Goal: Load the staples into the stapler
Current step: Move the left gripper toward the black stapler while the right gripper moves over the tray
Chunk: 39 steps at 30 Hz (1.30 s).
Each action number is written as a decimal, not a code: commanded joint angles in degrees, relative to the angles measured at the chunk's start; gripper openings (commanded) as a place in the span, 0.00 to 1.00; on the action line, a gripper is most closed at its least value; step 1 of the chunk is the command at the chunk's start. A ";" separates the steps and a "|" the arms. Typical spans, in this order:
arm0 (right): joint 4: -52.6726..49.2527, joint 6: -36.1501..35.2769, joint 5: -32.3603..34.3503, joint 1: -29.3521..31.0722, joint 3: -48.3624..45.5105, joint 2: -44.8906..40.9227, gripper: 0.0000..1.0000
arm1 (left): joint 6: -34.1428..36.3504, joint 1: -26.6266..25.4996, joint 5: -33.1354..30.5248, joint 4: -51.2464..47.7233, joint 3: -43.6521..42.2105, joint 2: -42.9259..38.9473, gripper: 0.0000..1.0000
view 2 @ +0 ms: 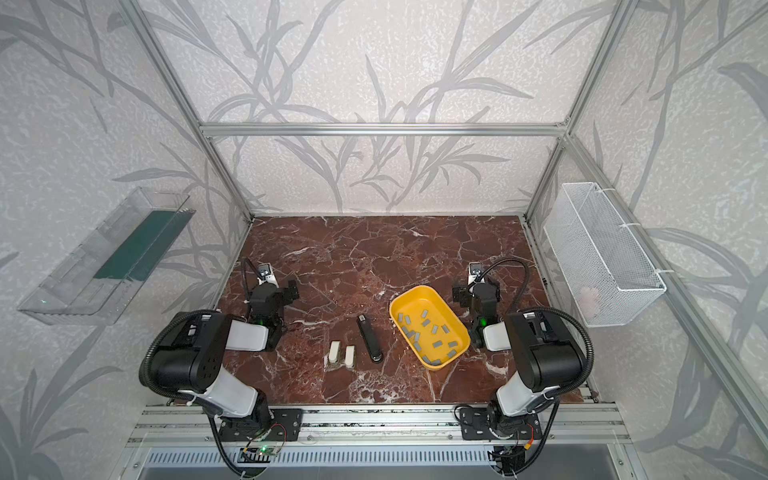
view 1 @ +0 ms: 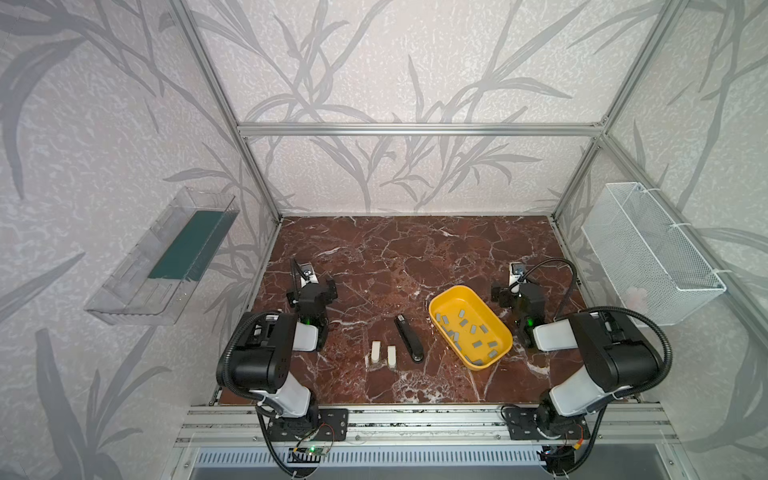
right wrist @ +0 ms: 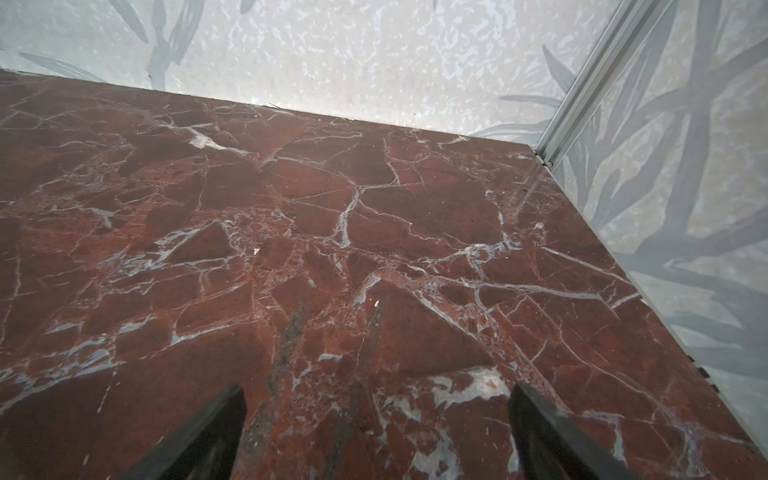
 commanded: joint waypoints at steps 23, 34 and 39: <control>2.66 -0.69 -1.58 0.29 -0.52 -1.44 0.99 | 0.24 -0.10 0.54 0.67 0.54 -1.26 0.99; -47.16 25.12 11.54 2.12 8.09 -38.98 0.99 | -18.32 -2.02 -7.67 -45.36 13.10 -28.13 0.99; -62.76 31.70 -4.69 0.87 13.34 -57.06 0.99 | -23.42 -1.53 2.52 -63.90 20.19 -36.20 0.99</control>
